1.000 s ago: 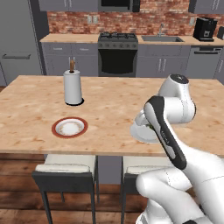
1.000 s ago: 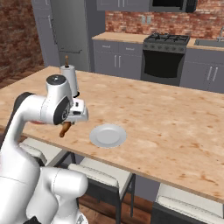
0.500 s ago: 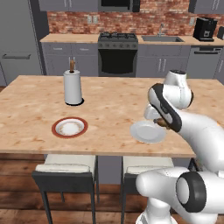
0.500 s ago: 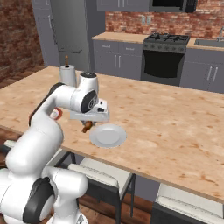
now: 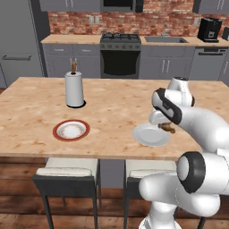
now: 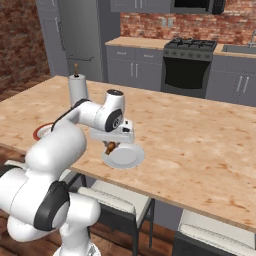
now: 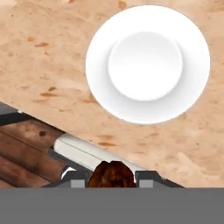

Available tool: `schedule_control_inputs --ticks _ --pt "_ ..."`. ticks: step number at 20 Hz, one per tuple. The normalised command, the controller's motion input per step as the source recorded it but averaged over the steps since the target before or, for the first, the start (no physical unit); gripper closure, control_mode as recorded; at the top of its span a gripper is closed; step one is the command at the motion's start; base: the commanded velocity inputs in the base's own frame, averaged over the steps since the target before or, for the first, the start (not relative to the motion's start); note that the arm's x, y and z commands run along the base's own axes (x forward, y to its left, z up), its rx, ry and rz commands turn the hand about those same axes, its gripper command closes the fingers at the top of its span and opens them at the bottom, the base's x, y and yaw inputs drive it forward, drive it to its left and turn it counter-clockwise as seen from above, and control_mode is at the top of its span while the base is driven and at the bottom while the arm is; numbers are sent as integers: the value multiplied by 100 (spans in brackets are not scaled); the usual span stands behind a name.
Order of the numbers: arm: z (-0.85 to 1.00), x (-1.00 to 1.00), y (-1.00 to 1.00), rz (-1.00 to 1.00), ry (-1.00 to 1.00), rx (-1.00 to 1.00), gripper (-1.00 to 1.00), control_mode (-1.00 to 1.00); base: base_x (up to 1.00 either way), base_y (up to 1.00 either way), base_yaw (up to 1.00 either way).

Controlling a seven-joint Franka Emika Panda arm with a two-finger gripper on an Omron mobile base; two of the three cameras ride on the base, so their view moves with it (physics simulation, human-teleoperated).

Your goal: Take the chicken drumsticks from the pan and place one on each plate on the dining counter.

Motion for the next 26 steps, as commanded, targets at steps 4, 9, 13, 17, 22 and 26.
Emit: schedule_control_inputs --ticks 4,9,13,17,22,26 --pt "-47 43 4 0 -14 0 100 -100 0 0 0" --pt "-40 45 5 0 -18 -2 100 -100 0 0 0" --pt "-34 38 10 -1 -6 -2 100 -100 0 0 0" --pt "-25 13 0 -4 0 -3 100 -100 0 0 0" --pt "-23 7 0 -2 0 -3 100 -100 0 0 0" --pt "-21 19 0 0 0 0 100 -100 0 0 0"
